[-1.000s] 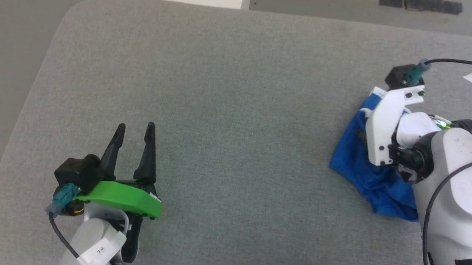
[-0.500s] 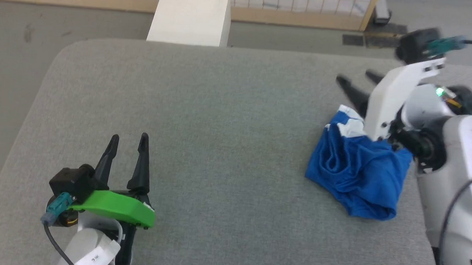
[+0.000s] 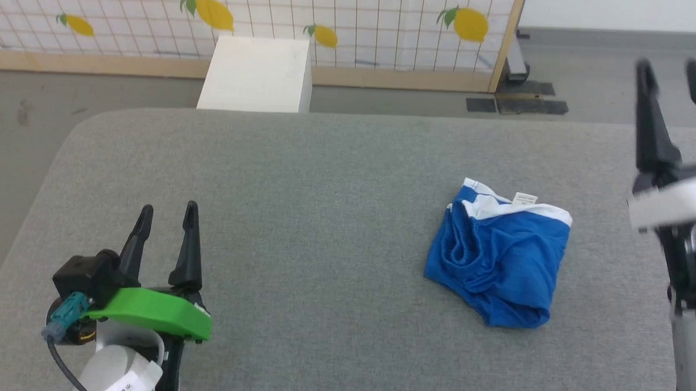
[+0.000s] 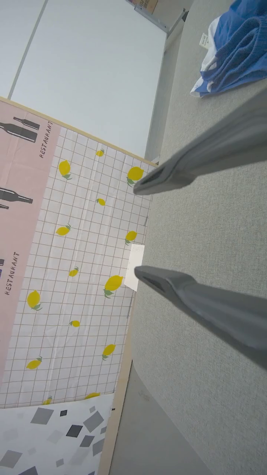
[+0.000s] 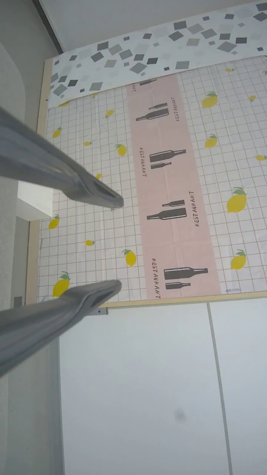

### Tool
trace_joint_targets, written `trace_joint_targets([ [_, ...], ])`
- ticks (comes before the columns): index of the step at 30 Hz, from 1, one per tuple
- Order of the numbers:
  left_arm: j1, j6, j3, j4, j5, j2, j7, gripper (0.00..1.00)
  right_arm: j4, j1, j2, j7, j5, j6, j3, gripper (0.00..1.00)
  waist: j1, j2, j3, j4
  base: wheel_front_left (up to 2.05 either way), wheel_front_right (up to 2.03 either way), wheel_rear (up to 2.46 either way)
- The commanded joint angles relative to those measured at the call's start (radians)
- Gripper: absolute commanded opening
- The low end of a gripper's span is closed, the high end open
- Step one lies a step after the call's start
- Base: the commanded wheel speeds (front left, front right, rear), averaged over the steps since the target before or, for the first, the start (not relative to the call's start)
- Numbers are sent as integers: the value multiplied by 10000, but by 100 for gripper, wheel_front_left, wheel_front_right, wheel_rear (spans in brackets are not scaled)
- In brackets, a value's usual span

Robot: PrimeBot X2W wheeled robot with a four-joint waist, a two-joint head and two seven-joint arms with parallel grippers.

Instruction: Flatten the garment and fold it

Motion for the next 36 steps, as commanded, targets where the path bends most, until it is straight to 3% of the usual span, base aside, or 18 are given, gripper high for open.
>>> trace_joint_targets([
  [1, 137, 66, 18, -47, 19, 99, -7, 100, -33, 423, 56, -496, -190, -13, -128, 100, 0, 0, -150, -73, 0, 0, 0],
  [6, 200, 290, -78, -74, 376, 231, -26, 100, -89, 1714, 377, -1794, -840, -13, -549, 100, 0, 0, -289, -15, 0, 0, 0],
  [16, 236, 951, -320, -62, 1241, 542, 86, 100, -495, 3587, 1173, -2185, -1972, -13, -879, 100, 0, 0, -318, 70, 0, 0, 0],
  [36, 690, 784, -753, 485, 872, 375, 347, 100, -377, 5236, 1660, -1711, -2489, -13, -326, 100, 0, 0, -306, 258, 0, 0, 0],
])
